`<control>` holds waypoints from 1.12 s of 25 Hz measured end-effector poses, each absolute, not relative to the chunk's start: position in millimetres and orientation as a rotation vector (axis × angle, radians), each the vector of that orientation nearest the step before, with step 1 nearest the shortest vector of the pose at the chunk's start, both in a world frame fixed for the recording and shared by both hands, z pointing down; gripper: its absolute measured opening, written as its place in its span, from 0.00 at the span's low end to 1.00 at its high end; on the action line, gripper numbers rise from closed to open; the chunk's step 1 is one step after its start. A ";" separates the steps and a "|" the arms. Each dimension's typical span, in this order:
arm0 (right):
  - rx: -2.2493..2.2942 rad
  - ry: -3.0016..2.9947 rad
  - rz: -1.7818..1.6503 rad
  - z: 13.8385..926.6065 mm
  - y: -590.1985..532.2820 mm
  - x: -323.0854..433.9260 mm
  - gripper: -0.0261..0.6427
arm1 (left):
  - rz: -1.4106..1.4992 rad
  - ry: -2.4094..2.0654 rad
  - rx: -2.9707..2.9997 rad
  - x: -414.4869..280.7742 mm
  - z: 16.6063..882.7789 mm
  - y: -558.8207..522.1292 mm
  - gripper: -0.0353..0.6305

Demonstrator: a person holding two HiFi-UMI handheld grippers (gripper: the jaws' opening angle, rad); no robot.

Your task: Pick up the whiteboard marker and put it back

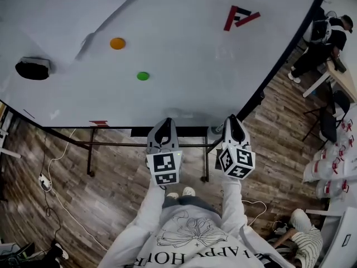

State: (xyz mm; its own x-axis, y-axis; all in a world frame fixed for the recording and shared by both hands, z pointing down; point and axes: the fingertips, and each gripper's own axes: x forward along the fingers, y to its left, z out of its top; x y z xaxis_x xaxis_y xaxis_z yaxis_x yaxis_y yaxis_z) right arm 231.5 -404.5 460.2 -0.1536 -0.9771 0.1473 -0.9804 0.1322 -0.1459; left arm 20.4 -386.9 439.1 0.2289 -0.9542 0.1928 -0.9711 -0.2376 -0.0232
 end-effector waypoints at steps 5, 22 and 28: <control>2.072 -2.349 0.255 435.9 -390.0 230.7 0.14 | 0.218 -1.871 2.403 16.4 424.8 -381.6 0.06; 2.146 -2.367 0.144 389.4 -356.8 236.1 0.14 | 0.151 -1.858 2.498 25.1 389.5 -363.1 0.06; 2.145 -2.374 0.157 392.3 -355.4 236.7 0.14 | 0.151 -1.859 2.497 25.7 390.2 -361.6 0.06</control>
State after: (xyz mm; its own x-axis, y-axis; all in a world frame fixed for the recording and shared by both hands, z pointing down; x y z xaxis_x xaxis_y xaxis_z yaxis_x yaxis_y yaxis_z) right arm 236.7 -355.4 392.3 -0.1023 -0.9945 0.0203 -0.9885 0.0993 -0.1137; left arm 25.7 -361.6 390.2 0.2840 -0.9543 0.0929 -0.9568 -0.2883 -0.0376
